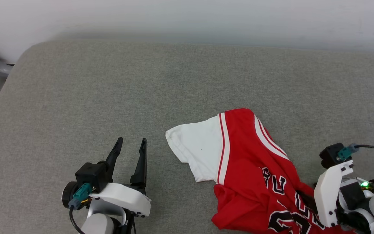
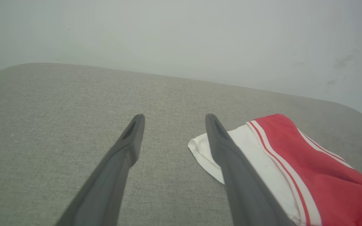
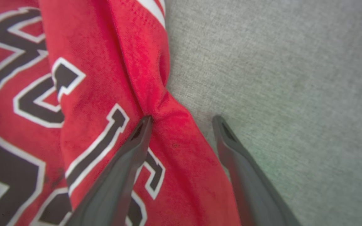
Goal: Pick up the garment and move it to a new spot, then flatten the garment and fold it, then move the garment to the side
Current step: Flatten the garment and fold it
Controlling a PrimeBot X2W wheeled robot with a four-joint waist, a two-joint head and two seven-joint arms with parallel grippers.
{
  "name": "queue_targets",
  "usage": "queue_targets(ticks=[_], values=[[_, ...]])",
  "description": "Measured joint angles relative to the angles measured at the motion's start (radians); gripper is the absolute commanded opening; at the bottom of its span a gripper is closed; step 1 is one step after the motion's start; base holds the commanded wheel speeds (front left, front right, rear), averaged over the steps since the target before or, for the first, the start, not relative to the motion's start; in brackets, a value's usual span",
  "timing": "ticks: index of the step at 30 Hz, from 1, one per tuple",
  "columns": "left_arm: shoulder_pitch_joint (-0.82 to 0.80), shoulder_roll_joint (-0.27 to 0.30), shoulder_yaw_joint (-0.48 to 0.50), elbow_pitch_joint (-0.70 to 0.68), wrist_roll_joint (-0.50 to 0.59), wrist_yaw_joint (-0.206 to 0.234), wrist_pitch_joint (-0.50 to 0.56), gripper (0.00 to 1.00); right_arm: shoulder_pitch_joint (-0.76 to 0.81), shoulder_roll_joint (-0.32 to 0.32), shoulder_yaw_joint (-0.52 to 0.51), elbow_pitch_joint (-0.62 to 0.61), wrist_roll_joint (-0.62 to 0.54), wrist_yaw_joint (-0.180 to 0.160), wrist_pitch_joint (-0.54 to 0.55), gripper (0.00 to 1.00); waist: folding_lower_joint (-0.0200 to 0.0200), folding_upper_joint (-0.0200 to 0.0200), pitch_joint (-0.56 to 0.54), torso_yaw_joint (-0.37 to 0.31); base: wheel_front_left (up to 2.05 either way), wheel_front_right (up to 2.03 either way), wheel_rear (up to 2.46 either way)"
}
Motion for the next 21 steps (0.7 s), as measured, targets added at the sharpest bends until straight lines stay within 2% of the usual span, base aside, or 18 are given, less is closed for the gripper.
queue_targets(ticks=[6, 7, 8, 14, 21], values=[[-0.013, -0.011, 0.004, 0.021, 0.0, -0.007, -0.008, 1.0, -0.041, -0.03, 0.028, 0.09, 0.071, 0.0, 0.077, 1.0, 0.0, -0.0001, 0.022, 0.032, 0.0, 0.0, 0.0], [-0.013, -0.012, 0.006, 0.024, 0.0, -0.007, -0.008, 1.0, -0.045, -0.031, 0.03, 0.099, 0.077, 0.0, 0.081, 0.42, -0.0001, -0.0001, 0.022, 0.035, 0.0, 0.0, 0.0], [-0.013, -0.013, 0.008, 0.027, 0.0, -0.007, -0.008, 1.0, -0.052, -0.032, 0.032, 0.107, 0.085, 0.0, 0.088, 0.0, -0.0001, 0.0, 0.022, 0.036, 0.0, 0.0, 0.0], [-0.013, -0.019, 0.017, 0.036, 0.001, -0.008, -0.009, 1.0, -0.107, -0.042, 0.038, 0.112, 0.071, 0.001, 0.024, 0.0, 0.0, 0.0, 0.009, 0.033, 0.0, 0.0, 0.0], [-0.012, -0.024, 0.023, 0.032, 0.008, -0.016, -0.01, 1.0, -0.264, -0.092, -0.082, 0.082, -0.058, 0.001, -0.116, 0.0, 0.0, 0.0, -0.01, 0.024, 0.0, 0.0, 0.0]])
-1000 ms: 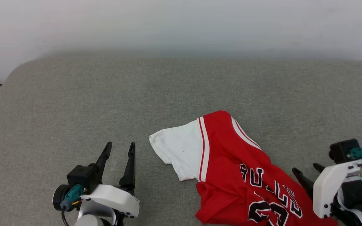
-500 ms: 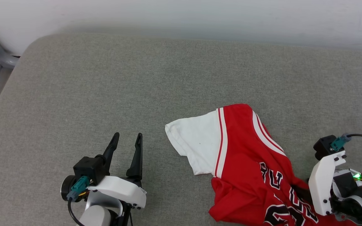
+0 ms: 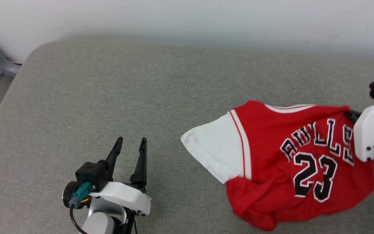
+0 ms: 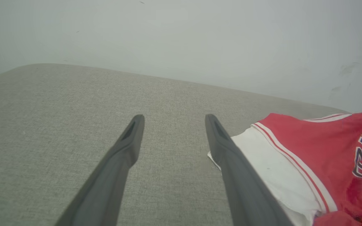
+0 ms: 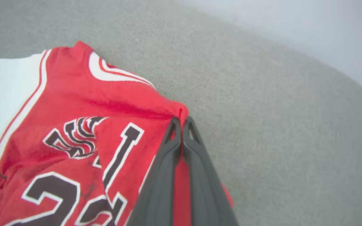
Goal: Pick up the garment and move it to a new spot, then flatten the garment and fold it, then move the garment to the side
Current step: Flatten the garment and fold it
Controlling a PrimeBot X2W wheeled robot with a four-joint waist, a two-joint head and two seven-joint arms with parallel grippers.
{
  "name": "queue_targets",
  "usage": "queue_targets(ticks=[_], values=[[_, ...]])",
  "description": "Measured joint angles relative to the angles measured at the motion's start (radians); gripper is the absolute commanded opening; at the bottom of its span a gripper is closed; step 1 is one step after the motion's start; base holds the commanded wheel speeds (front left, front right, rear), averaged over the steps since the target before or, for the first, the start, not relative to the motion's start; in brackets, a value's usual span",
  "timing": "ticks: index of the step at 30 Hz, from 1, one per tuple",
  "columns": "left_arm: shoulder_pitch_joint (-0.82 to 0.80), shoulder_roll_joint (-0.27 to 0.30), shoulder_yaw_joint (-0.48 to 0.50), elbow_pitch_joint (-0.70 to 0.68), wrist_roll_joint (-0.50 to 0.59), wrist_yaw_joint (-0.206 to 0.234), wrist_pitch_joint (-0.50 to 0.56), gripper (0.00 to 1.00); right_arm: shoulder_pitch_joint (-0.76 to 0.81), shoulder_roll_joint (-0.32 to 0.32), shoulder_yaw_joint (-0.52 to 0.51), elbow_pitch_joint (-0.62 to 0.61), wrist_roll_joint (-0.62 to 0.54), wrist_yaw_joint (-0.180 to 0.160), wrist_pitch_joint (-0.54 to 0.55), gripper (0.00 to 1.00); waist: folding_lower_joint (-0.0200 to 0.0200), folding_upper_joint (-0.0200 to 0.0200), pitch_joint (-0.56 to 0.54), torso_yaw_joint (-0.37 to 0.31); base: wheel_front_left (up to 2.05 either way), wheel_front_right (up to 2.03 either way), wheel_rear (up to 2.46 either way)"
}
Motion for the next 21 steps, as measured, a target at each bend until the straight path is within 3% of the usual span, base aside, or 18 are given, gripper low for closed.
queue_targets(ticks=[7, 15, 16, 17, 21], values=[[-0.009, -0.009, 0.0, -0.005, 0.009, -0.013, -0.001, 1.0, -0.138, 0.013, -0.033, 0.005, -0.085, 0.0, -0.086, 0.0, 0.0, 0.0, 0.035, 0.006, 0.0, 0.0, 0.0], [-0.038, -0.02, -0.003, 0.0, 0.017, -0.026, -0.001, 1.0, -0.153, 0.098, 0.008, 0.186, -0.09, 0.0, -0.181, 0.0, 0.0001, 0.0, 0.089, 0.023, 0.0, 0.0, 0.0], [-0.04, -0.021, -0.003, 0.001, 0.019, -0.026, -0.001, 1.0, -0.15, 0.105, 0.006, 0.213, -0.089, 0.0, -0.2, 0.36, 0.0001, 0.0, 0.092, 0.027, 0.0, 0.0, 0.0], [-0.04, -0.022, -0.002, 0.002, 0.021, -0.027, -0.001, 1.0, -0.145, 0.112, 0.002, 0.234, -0.086, 0.0, -0.222, 0.99, 0.0001, 0.0, 0.095, 0.029, 0.0, 0.0, 0.0], [-0.04, -0.023, 0.006, 0.01, 0.026, -0.028, -0.001, 1.0, -0.127, 0.147, -0.018, 0.294, -0.081, 0.0, -0.342, 1.0, 0.0, 0.0, 0.089, 0.027, 0.0, 0.0, 0.0]])
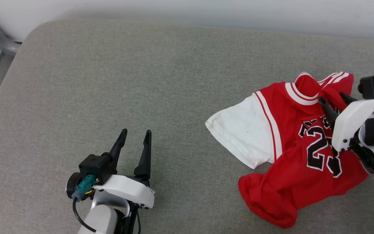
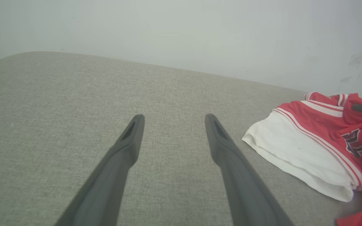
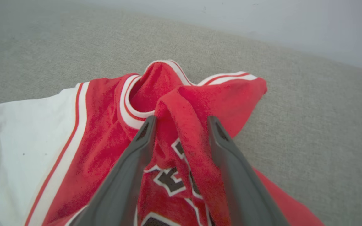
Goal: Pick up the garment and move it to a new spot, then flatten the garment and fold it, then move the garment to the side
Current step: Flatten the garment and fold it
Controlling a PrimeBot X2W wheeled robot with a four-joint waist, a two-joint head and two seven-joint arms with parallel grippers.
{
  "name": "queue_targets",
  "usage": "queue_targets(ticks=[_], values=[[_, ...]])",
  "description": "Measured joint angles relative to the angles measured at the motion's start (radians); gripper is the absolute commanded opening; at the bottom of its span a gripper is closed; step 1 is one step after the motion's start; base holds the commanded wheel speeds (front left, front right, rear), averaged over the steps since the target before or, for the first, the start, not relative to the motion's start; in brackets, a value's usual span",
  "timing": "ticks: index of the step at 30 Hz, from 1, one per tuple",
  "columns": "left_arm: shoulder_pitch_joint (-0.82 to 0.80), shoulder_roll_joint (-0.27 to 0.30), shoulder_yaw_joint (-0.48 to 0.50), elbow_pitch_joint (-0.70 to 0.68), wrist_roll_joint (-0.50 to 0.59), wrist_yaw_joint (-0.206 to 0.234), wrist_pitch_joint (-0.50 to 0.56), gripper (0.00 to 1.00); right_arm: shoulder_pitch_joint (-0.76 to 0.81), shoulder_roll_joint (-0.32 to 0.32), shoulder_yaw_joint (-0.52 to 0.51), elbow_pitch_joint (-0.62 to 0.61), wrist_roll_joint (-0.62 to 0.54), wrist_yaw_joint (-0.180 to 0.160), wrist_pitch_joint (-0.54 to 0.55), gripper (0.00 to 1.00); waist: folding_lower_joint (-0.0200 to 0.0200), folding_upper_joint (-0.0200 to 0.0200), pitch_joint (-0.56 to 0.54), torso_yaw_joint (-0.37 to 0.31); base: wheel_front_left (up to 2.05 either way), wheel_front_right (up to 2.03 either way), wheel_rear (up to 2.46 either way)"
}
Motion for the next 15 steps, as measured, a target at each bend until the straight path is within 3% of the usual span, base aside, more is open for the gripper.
queue_targets(ticks=[7, 15], values=[[0.021, 0.003, 0.02, 0.009, 0.007, 0.002, -0.001, 1.0, 0.054, 0.058, -0.067, -0.016, -0.048, 0.0, -0.299, 1.0, 0.0, 0.0, -0.047, -0.024, 0.0, 0.0, 0.0], [0.056, 0.011, 0.033, 0.012, 0.012, 0.01, -0.001, 1.0, 0.207, 0.118, -0.144, -0.153, -0.109, 0.0, -0.435, 1.0, -0.0001, 0.0, -0.124, -0.063, 0.0, 0.0, 0.0]])
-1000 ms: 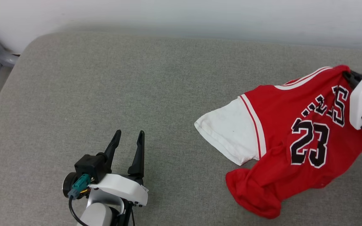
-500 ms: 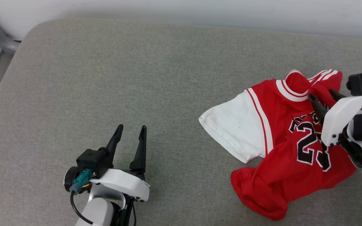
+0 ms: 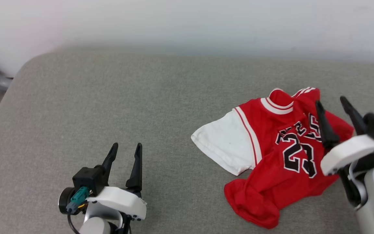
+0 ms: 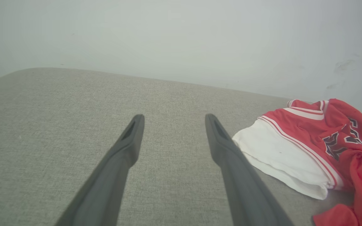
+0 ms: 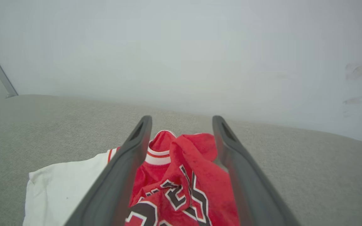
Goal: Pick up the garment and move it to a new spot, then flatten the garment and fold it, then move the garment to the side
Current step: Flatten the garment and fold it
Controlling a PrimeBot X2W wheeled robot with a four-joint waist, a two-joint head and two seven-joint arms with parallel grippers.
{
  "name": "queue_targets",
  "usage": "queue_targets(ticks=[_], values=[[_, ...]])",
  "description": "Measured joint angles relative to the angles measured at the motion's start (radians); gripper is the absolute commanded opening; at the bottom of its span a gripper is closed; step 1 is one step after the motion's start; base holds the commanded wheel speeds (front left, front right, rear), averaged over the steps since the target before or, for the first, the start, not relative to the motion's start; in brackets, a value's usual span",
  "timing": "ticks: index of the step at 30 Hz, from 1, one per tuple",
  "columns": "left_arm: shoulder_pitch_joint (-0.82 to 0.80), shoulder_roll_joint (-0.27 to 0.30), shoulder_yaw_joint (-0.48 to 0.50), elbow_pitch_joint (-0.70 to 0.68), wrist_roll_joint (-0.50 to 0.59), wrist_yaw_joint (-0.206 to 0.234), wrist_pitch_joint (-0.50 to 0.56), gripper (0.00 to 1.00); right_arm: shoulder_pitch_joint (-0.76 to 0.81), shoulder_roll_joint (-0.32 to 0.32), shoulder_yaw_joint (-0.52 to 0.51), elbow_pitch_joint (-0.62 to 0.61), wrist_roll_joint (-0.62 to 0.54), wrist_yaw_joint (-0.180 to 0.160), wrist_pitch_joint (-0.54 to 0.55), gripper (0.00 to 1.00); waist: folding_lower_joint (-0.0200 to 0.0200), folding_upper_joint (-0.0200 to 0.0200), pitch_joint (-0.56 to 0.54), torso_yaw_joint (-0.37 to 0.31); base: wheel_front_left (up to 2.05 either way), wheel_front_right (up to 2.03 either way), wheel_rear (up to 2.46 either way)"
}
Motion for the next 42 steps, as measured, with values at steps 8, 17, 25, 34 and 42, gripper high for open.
queue_targets(ticks=[8, 17, 25, 34, 42], values=[[0.038, 0.02, 0.011, -0.004, -0.005, 0.014, 0.005, 1.0, 0.212, 0.079, -0.058, -0.203, -0.058, 0.0, 0.034, 1.0, -0.0001, 0.0, -0.066, -0.044, 0.0, 0.0, 0.0], [0.069, 0.036, 0.012, -0.033, -0.009, 0.032, 0.033, 1.0, 0.453, 0.175, -0.132, -0.431, -0.089, 0.0, 0.126, 1.0, -0.0001, 0.0, -0.116, -0.076, 0.0, 0.0, 0.0], [0.005, 0.065, -0.014, -0.054, -0.014, 0.015, 0.153, 1.0, 0.516, 0.202, -0.156, -0.541, -0.101, 0.0, 0.181, 1.0, 0.0, 0.0, -0.089, -0.105, 0.0, 0.0, 0.0], [-0.229, 0.091, -0.079, 0.0, -0.091, -0.041, 0.541, 1.0, 0.483, 0.207, -0.139, -0.559, -0.094, 0.0, 0.202, 1.0, 0.0001, 0.0, -0.008, -0.143, 0.0, 0.0, 0.0], [-0.37, 0.117, -0.168, 0.102, -0.116, -0.067, 0.816, 1.0, 0.443, 0.208, -0.13, -0.546, -0.084, 0.0, 0.193, 1.0, 0.0002, 0.0, 0.091, -0.188, 0.0, 0.0, 0.0]])
